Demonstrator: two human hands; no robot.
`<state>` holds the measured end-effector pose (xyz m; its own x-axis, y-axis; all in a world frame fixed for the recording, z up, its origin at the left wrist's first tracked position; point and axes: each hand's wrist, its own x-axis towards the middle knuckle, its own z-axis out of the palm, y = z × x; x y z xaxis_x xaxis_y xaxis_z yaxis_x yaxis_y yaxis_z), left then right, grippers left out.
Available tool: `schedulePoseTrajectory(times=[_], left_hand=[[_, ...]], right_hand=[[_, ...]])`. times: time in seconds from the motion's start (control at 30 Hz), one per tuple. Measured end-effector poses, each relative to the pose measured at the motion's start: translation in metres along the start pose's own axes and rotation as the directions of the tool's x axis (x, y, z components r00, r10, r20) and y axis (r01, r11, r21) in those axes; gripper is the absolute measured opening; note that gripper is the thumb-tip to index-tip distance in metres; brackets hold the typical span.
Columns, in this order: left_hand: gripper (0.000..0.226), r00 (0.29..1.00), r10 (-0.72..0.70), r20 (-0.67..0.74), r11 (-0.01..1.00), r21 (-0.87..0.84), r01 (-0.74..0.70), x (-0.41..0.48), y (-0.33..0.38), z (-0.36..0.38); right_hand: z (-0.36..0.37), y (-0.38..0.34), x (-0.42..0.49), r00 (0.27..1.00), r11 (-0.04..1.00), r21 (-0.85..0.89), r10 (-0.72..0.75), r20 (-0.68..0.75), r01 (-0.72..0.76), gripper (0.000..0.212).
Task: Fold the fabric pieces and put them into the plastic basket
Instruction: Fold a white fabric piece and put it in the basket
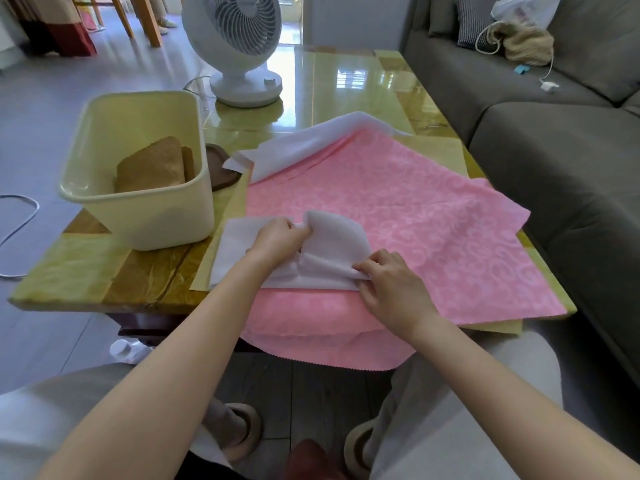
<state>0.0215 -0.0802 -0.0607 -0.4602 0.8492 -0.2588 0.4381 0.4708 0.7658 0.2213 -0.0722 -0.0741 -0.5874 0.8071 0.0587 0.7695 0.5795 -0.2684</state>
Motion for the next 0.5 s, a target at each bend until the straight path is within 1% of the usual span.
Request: schedulePoseTrajectory(times=[0.1, 0.17, 0.2, 0.27, 0.3, 0.4, 0.5], left_hand=[[0.026, 0.997, 0.057, -0.057, 0.997, 0.053, -0.054, 0.001, -0.007, 0.003], [0.022, 0.991, 0.085, -0.108, 0.993, 0.088, -0.076, 0.0, -0.009, 0.006], [0.019, 0.988, 0.09, -0.124, 0.992, 0.1, -0.078, -0.001, -0.009, 0.007], [0.009, 0.987, 0.085, -0.137, 0.992, 0.106, -0.07, -0.002, -0.008, 0.009], [0.008, 0.987, 0.088, -0.134, 0.992, 0.103, -0.075, -0.003, -0.008, 0.01], [0.023, 0.989, 0.11, -0.103, 0.985, 0.145, -0.094, -0.007, -0.008, 0.011], [0.033, 0.99, 0.108, -0.089, 0.965, 0.248, -0.083, -0.008, -0.007, 0.012]], right_hand=[[-0.005, -0.003, 0.0, 1.0, 1.0, 0.017, 0.013, 0.005, -0.013, 0.038], [-0.009, -0.007, 0.005, 1.0, 1.0, 0.013, 0.017, -0.014, -0.016, 0.04], [-0.011, -0.008, 0.009, 1.0, 1.0, 0.014, 0.011, -0.029, -0.01, 0.038], [-0.012, -0.011, 0.018, 0.999, 0.999, 0.052, -0.007, -0.041, 0.009, 0.025], [-0.012, -0.013, 0.022, 0.999, 0.997, 0.072, -0.022, -0.023, 0.024, 0.026], [-0.011, -0.02, 0.034, 0.992, 0.993, 0.108, -0.051, 0.113, 0.039, 0.046], [-0.005, -0.025, 0.042, 0.969, 0.998, 0.062, -0.044, 0.245, 0.029, 0.05]])
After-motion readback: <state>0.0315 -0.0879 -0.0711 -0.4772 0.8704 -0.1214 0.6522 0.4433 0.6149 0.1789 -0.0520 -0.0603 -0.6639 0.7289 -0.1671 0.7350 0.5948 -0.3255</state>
